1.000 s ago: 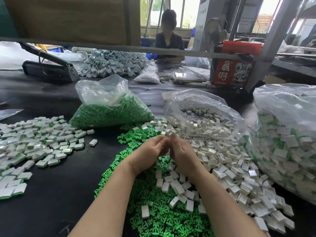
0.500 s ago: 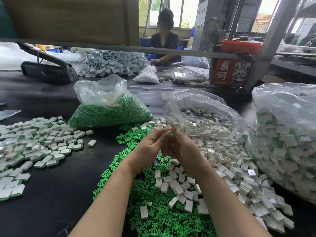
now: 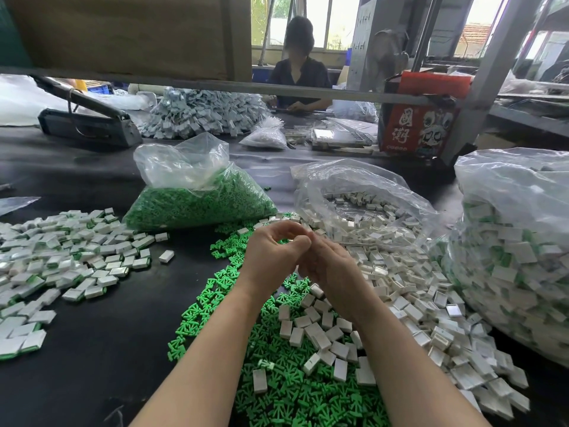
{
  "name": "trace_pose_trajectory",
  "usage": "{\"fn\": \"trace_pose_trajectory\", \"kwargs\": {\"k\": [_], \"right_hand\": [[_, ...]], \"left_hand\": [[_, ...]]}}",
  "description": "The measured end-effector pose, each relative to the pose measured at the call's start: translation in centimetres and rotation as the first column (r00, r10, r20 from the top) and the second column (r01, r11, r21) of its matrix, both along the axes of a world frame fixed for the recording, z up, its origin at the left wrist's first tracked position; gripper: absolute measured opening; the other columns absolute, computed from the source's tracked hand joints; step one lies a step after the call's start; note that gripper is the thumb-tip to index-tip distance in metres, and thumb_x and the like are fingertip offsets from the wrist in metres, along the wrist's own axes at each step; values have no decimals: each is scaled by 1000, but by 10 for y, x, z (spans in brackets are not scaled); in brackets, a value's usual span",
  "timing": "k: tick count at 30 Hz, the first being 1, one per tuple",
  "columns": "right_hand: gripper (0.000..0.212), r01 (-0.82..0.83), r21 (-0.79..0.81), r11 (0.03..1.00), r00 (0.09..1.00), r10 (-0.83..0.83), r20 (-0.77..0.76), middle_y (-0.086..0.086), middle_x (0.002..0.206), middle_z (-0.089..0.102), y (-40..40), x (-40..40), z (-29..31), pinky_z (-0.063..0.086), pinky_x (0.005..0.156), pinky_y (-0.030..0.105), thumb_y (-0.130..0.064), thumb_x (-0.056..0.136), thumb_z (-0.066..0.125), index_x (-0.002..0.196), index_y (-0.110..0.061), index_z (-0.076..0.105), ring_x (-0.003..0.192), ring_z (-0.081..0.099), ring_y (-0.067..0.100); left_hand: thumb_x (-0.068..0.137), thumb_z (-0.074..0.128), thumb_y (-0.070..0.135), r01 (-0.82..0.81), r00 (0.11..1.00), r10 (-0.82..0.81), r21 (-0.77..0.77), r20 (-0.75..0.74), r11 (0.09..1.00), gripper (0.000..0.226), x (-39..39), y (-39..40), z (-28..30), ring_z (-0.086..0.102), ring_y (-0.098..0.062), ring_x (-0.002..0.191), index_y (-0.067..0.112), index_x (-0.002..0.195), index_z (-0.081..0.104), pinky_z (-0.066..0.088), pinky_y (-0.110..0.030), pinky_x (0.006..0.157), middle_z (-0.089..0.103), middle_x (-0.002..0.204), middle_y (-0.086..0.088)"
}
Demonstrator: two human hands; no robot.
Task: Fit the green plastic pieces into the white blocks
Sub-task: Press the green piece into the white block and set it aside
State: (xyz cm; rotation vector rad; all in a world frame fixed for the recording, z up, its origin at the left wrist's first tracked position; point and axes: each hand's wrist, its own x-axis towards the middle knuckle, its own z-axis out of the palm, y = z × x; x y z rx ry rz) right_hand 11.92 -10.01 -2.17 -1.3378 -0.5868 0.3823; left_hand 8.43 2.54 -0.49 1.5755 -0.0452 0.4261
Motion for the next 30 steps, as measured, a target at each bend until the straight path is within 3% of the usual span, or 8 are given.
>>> {"fn": "trace_pose_trajectory", "kwargs": {"k": [6,9,14,17,26,30], "right_hand": [[45,59,34,998,998,-60,5,14,81,62,0,-3,2,38,71,42,-37,95,49,120,-2,62,78,49,31],[45,89,56,994,996,-89,-2,16,79,60,0,-2,0,36,79,48,-37,93,53,117,-1,64,78,49,32],[42,114,63,992,993,-114,3,9,72,59,0,0,-2,40,73,45,-39,88,56,112,-7,68,69,53,22],[39,109,66,992,994,-111,22,4,69,61,0,0,-3,45,68,34,-43,88,59,109,-12,70,65,56,15],[27,104,54,993,993,-107,58,-2,68,62,-1,-1,-2,47,65,28,-38,93,57,105,-20,73,63,55,12],[42,136,39,990,989,-138,59,3,70,62,1,-2,-2,46,65,30,-41,92,51,110,-7,69,64,54,15]], "left_hand": [[73,62,10,11,999,-14,-92,-29,996,7,-1,-4,1,50,-27,51,10,71,69,41,-29,48,56,52,-10],[85,60,-3,36,999,-40,-150,-21,988,21,-1,-6,-1,47,-30,54,9,71,70,43,-34,53,56,54,-15],[87,57,-8,65,998,-69,-194,-13,979,25,0,-6,-1,50,-28,52,7,71,69,48,-33,50,58,58,-18],[87,56,-7,63,998,-68,-209,-16,976,23,1,-7,-3,51,-29,55,5,72,69,49,-33,50,59,61,-19],[80,59,5,96,995,-102,-216,-15,972,10,2,-7,-7,56,-27,53,1,77,68,53,-33,53,60,62,-20],[77,61,11,96,994,-106,-217,-31,971,11,3,-5,-7,56,-26,51,9,74,71,52,-32,51,61,59,-15]]}}
